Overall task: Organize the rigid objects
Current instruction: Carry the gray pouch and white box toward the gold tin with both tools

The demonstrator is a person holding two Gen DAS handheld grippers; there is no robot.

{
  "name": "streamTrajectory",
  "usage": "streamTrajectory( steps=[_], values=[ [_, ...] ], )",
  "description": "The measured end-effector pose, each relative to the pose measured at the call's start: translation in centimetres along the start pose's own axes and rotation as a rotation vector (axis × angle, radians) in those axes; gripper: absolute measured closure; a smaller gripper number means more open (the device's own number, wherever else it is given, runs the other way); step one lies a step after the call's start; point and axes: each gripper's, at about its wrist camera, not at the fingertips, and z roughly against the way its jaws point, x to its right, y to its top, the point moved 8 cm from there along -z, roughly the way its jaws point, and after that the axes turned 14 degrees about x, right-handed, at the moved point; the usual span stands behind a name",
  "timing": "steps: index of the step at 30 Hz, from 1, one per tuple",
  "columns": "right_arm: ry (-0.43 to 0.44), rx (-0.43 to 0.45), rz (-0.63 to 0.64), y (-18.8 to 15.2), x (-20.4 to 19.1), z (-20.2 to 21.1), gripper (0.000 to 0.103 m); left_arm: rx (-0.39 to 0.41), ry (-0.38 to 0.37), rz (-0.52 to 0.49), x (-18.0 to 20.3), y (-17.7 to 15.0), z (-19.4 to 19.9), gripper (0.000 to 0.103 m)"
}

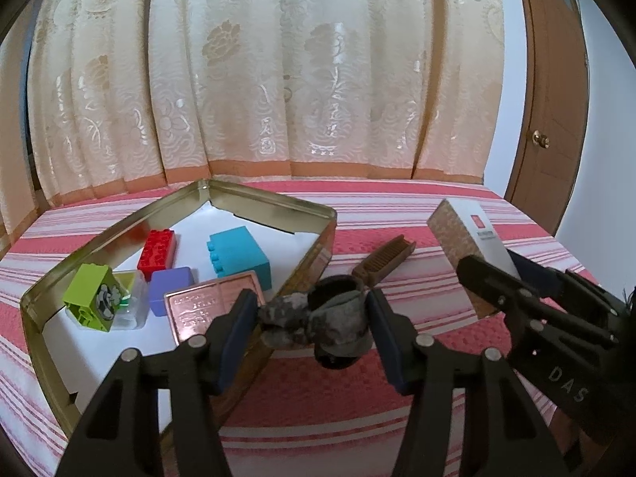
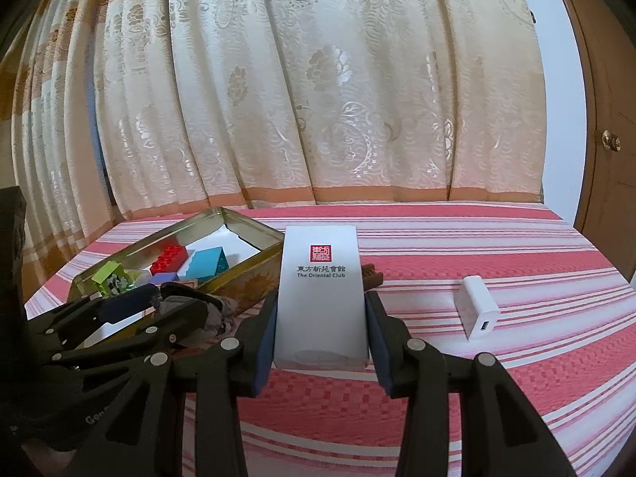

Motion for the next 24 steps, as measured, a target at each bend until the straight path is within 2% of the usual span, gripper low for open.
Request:
streamTrajectory(
  steps=[24],
  values=[
    [0.001,0.046,-0.028,0.4,0.1,0.8,0.059,0.052,-0.010,-0.059,1.1,0.5,0.9,0.047]
  ],
)
